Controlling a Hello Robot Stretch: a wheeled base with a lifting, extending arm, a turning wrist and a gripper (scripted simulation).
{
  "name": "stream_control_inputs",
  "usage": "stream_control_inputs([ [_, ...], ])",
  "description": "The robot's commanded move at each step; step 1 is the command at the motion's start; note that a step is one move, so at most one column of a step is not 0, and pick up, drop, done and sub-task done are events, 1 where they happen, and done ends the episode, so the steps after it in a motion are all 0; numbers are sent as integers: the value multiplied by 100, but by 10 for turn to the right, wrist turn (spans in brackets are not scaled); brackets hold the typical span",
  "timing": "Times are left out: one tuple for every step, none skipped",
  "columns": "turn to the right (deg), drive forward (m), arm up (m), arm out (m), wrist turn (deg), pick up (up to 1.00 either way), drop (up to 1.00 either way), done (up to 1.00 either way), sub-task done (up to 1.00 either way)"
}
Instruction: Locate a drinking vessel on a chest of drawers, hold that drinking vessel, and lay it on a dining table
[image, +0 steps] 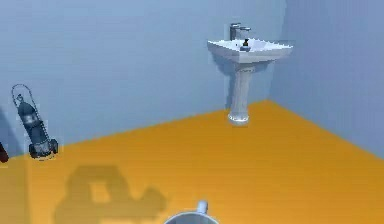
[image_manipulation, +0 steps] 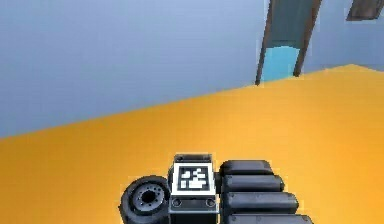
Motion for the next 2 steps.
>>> stream_control_inputs([
  [0,55,0,0,0,0,0,0,0],
  [-450,0,0,0,0,0,0,0,0],
])
